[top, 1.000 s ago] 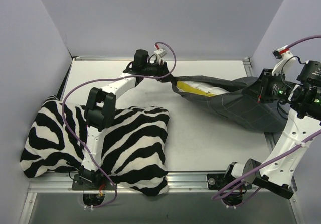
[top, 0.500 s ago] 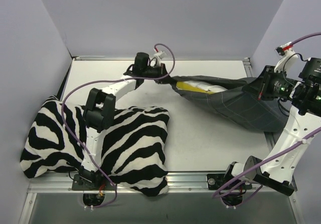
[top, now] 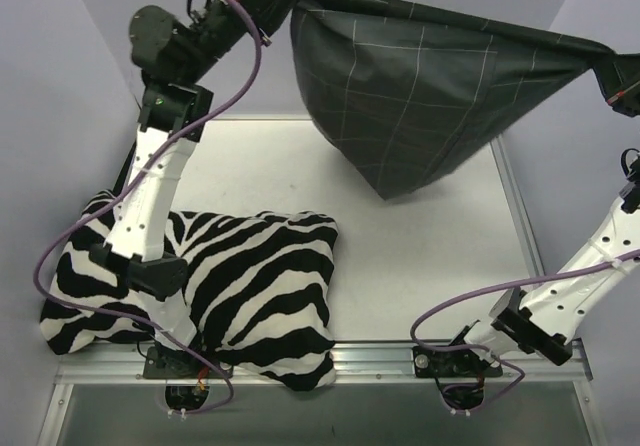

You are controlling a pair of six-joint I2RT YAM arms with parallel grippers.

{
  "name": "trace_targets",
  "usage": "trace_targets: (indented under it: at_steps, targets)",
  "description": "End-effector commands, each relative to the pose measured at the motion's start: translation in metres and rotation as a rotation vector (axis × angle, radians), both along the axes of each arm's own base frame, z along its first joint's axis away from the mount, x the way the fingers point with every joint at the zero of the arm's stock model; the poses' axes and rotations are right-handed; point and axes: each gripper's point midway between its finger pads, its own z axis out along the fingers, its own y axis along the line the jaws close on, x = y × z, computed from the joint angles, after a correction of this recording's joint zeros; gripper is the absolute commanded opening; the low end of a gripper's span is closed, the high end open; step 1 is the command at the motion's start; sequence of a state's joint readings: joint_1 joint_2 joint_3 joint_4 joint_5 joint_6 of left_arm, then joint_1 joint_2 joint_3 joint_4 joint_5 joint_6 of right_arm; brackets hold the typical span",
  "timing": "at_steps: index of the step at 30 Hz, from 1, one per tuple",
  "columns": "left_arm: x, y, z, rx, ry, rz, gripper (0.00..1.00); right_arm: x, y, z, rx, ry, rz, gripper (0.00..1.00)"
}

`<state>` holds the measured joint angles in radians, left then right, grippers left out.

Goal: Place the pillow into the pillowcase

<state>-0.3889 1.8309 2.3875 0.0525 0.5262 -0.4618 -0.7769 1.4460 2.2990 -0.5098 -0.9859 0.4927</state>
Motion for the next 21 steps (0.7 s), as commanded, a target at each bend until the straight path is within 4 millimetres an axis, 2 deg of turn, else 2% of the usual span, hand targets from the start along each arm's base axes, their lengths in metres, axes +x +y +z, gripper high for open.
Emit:
trace_targets:
  at_steps: [1, 2, 3, 4, 5, 6, 7, 8, 9, 10, 11, 12, 13, 14, 15, 16, 17, 18, 19, 20, 21]
  targets:
    - [0.017, 0.005, -0.017, 0.047, 0.023, 0.120, 0.00, -0.002, 0.023, 0.031, 0.034, -0.154, 0.084, 0.00]
    - [0.024, -0.004, -0.042, 0.094, 0.103, 0.105, 0.00, 0.010, 0.054, 0.005, 0.085, -0.079, 0.199, 0.00]
    - [0.038, -0.019, -0.084, 0.167, 0.210, 0.066, 0.00, 0.020, 0.073, -0.038, 0.019, -0.004, 0.269, 0.00]
    - [0.037, -0.025, -0.095, 0.198, 0.225, 0.018, 0.00, 0.025, 0.088, -0.056, -0.023, 0.041, 0.281, 0.00]
    - [0.041, -0.019, -0.086, 0.181, 0.214, 0.036, 0.00, 0.021, 0.115, -0.073, -0.043, 0.105, 0.358, 0.00]
    - [0.038, -0.009, -0.053, 0.082, 0.154, 0.031, 0.00, 0.028, 0.111, -0.069, -0.080, 0.095, 0.351, 0.00]
    - [0.019, 0.010, -0.005, 0.008, 0.035, 0.045, 0.00, 0.013, 0.108, -0.019, -0.132, -0.023, 0.312, 0.00]
    - [0.008, 0.022, 0.022, -0.028, -0.051, 0.071, 0.00, 0.010, 0.097, 0.007, -0.133, -0.074, 0.281, 0.00]
    - [0.002, 0.025, 0.034, -0.009, -0.134, 0.103, 0.00, 0.031, 0.057, 0.014, -0.097, -0.072, 0.213, 0.00]
    - [-0.013, 0.033, 0.052, -0.016, -0.203, 0.126, 0.00, 0.008, 0.061, 0.058, -0.073, -0.169, 0.202, 0.00]
    - [-0.007, 0.040, 0.054, -0.022, -0.207, 0.181, 0.00, 0.011, 0.054, 0.067, -0.066, -0.196, 0.204, 0.00]
    - [-0.005, 0.042, 0.048, -0.007, -0.172, 0.197, 0.00, 0.017, 0.056, 0.063, -0.028, -0.179, 0.223, 0.00]
    - [-0.001, 0.031, 0.031, 0.017, -0.122, 0.150, 0.00, 0.020, 0.069, 0.052, -0.011, -0.151, 0.265, 0.00]
    - [0.013, 0.007, -0.014, 0.099, -0.025, 0.078, 0.00, 0.056, 0.066, -0.009, 0.075, -0.002, 0.294, 0.00]
    - [0.016, -0.009, -0.046, 0.176, 0.067, 0.068, 0.00, 0.046, 0.092, -0.024, 0.035, 0.014, 0.331, 0.00]
    - [0.016, -0.011, -0.051, 0.170, 0.098, 0.060, 0.00, 0.051, 0.124, -0.049, 0.010, 0.063, 0.405, 0.00]
    - [0.028, -0.017, -0.083, 0.170, 0.190, 0.034, 0.00, 0.055, 0.135, -0.088, -0.051, 0.147, 0.442, 0.00]
    - [0.010, -0.015, -0.064, 0.114, 0.161, 0.001, 0.00, 0.060, 0.142, -0.104, -0.067, 0.196, 0.445, 0.00]
    - [0.008, -0.018, -0.073, 0.120, 0.176, -0.006, 0.00, 0.057, 0.159, -0.116, -0.076, 0.240, 0.496, 0.00]
    - [0.010, -0.025, -0.098, 0.145, 0.222, -0.021, 0.00, 0.058, 0.164, -0.123, -0.115, 0.246, 0.522, 0.00]
    - [-0.008, -0.030, -0.092, 0.141, 0.191, -0.052, 0.00, 0.063, 0.167, -0.133, -0.122, 0.277, 0.527, 0.00]
